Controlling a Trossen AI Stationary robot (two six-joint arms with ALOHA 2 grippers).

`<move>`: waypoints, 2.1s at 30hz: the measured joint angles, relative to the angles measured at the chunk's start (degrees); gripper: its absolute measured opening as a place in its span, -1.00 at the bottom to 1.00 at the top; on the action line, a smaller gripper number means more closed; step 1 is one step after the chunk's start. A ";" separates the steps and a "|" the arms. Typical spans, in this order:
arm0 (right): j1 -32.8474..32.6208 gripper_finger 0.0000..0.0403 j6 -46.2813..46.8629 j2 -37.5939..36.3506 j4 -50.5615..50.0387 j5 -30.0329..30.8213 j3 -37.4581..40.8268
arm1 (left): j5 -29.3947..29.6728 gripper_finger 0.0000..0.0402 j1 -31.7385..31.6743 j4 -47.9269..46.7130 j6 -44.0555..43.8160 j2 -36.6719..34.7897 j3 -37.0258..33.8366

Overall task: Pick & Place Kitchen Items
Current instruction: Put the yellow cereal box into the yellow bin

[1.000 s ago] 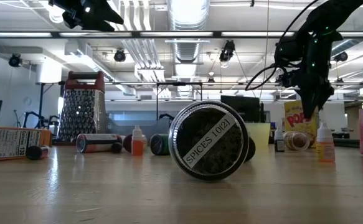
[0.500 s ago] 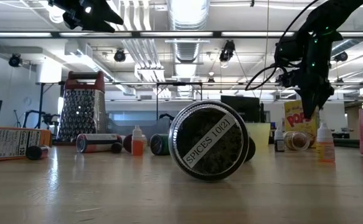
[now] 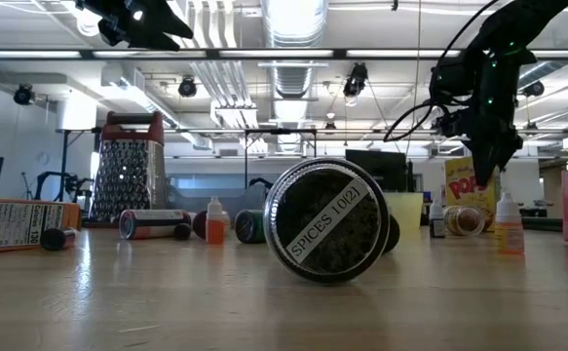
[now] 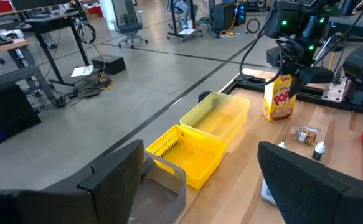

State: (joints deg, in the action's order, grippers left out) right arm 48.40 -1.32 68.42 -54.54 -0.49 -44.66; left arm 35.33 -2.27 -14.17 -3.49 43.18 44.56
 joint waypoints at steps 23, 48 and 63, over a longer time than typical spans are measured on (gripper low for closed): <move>-0.17 -0.17 -0.42 -0.06 -1.11 -6.28 -8.11 | 0.09 0.59 0.01 -0.04 0.04 0.00 0.00; -8.79 -0.22 -12.77 27.59 -6.15 -9.01 -50.94 | 0.07 0.59 -0.01 -0.04 0.03 0.00 0.00; -10.25 -0.19 -20.55 47.33 -14.84 -8.76 -76.19 | 0.07 0.59 -0.01 -0.04 0.02 0.00 0.00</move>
State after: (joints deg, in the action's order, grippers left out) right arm 38.16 -21.87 115.75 -69.38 -9.25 -120.86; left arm 35.40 -2.28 -14.22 -3.46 43.18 44.56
